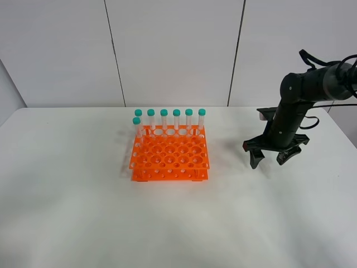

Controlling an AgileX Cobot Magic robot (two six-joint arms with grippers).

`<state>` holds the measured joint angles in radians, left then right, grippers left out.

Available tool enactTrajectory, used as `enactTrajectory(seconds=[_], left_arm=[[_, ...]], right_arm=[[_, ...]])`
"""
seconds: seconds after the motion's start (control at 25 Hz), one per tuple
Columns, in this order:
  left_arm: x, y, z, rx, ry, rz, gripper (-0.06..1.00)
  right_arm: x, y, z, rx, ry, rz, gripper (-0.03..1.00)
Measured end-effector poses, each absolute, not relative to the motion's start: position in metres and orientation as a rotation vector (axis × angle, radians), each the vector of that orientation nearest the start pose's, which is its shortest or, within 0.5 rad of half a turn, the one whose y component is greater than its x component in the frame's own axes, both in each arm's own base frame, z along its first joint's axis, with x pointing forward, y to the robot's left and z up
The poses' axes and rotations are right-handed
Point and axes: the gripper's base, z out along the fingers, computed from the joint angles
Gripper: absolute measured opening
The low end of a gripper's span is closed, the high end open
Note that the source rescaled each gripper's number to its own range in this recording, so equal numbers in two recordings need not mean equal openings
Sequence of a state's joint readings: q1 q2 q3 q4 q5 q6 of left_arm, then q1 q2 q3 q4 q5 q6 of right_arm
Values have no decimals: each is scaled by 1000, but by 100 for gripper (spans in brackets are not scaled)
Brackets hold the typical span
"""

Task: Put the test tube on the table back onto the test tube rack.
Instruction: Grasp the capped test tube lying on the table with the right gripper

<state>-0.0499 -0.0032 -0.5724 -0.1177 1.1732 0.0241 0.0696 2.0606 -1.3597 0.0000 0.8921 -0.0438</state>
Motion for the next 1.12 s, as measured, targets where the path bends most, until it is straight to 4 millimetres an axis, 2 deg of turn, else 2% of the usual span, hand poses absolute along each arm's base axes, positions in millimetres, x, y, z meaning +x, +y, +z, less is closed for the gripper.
enactTrajectory(seconds=[0.12,0.24,0.44,0.76,1.12], left_arm=[[-20,-9,288,96,2077,-156,90],[-20,-9,288,96,2077,-156,90],[-20,-9,288,96,2077,-158,90],[-20,-9,288,96,2077,-158,90],[-20,-9,288,96,2077,-158,90]], right_arm=[[390,13,137,-149,3071,9,87],[391,8,137,-158,3069,53,87],[391,10,133,-176,3072,118,87],[391,10,107,-174,3134,125,87],[393,9,107,-190,3118,95,85]])
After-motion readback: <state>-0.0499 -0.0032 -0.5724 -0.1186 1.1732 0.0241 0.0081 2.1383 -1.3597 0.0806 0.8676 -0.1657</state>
